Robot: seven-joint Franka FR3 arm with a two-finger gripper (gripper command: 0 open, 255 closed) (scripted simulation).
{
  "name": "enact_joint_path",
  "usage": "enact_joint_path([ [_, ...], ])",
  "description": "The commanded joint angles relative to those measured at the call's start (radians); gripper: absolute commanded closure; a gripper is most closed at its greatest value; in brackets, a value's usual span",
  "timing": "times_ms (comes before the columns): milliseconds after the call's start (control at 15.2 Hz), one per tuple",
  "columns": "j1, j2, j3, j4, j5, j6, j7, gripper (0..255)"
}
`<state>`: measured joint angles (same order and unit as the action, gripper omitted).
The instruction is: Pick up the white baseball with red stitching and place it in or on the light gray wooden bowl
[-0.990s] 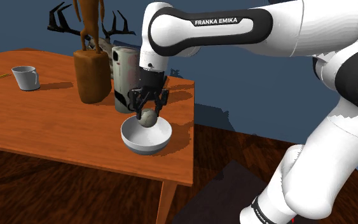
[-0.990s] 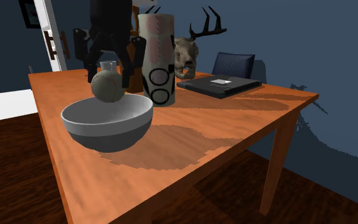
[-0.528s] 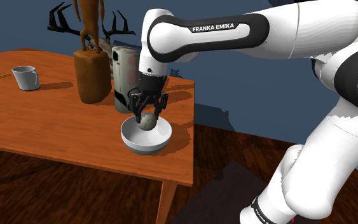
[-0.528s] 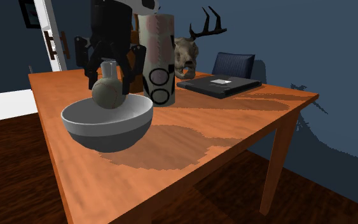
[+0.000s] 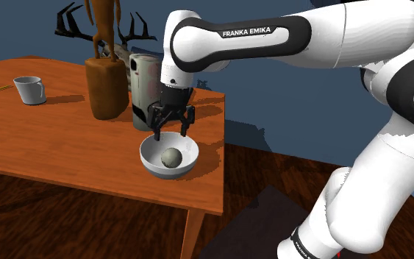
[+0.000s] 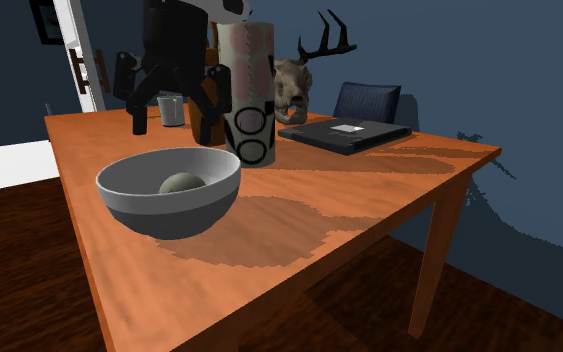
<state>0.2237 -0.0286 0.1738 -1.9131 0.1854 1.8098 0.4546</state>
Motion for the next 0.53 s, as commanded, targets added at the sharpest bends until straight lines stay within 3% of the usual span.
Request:
enact_joint_path([
  [0,-0.003,-0.001,-0.003,0.032,-0.002,-0.033,0.001,0],
  [198,-0.009,0.005,-0.010,0.131,-0.007,-0.127,0.005,0],
  [462,-0.009,0.005,-0.010,0.131,-0.007,-0.127,0.005,0],
])
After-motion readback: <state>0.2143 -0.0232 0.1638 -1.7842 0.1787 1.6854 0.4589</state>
